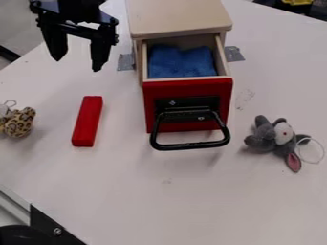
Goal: Close the drawer
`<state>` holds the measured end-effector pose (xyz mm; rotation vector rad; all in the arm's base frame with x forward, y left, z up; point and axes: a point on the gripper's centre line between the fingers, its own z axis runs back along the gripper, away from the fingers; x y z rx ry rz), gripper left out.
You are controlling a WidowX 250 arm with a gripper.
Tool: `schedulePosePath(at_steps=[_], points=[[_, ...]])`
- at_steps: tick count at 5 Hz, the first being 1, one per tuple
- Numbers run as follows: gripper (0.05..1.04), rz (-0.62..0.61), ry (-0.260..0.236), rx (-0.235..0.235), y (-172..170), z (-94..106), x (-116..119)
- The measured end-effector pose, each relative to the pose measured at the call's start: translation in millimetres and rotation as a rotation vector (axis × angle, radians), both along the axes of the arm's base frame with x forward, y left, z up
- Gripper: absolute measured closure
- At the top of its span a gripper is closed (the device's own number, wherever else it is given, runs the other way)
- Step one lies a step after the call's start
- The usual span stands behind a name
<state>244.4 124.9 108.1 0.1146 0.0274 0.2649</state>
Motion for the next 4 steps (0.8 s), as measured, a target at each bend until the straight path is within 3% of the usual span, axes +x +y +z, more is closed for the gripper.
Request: schedulePosePath(at_steps=[2,4], points=[[0.087,-0.072,0.052,-0.025,-18.1,-17.9,-15.5],[0.087,-0.282,0.024,-0.015,-50.7,-22.2,-47.2]])
